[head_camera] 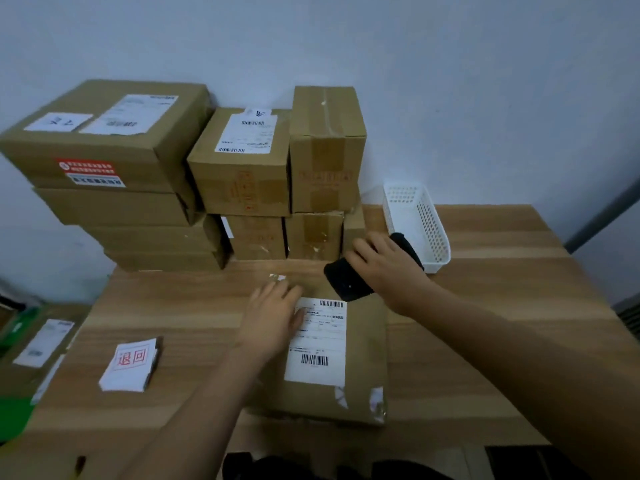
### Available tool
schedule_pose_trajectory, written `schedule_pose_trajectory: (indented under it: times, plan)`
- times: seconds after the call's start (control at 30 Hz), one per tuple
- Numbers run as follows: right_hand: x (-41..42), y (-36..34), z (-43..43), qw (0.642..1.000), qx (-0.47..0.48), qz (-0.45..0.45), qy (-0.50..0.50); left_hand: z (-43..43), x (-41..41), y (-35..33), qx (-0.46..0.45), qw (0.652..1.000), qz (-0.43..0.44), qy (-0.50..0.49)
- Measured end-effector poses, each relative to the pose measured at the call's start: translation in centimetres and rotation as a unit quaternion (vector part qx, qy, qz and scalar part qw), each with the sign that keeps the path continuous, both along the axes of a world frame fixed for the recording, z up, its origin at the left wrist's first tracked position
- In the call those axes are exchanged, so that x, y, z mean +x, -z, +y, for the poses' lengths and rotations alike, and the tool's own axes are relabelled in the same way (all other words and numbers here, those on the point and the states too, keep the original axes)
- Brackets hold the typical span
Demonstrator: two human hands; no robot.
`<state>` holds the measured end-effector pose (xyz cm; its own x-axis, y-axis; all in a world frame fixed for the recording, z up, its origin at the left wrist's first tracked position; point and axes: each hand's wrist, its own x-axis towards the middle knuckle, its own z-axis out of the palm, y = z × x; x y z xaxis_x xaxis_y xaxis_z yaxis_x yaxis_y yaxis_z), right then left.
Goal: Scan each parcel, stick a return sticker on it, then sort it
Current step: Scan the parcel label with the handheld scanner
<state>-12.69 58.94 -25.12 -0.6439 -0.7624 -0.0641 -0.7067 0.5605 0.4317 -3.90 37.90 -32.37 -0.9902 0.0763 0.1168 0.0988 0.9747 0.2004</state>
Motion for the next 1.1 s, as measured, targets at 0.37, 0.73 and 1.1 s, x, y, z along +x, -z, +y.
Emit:
schedule_pose_trajectory:
  times: [0.37,0.73,1.1]
  plan:
    - [0.0,-2.4,-0.7,0.981,0.081,0.07,-0.162,1.5,1.5,0.1,-0.003,0.999,-0.001,-0.042]
    - [-0.3,-2.9,-0.9,0.977,0.079,0.093,-0.175,1.6,2.0,0.0,-0.006,0.999,0.012,-0.051]
    - [0.9,-1.0,-4.2,0.99,-0.1,-0.095,0.024,-2.4,2.8,-1.1,0.016,0.992,0.087,-0.093]
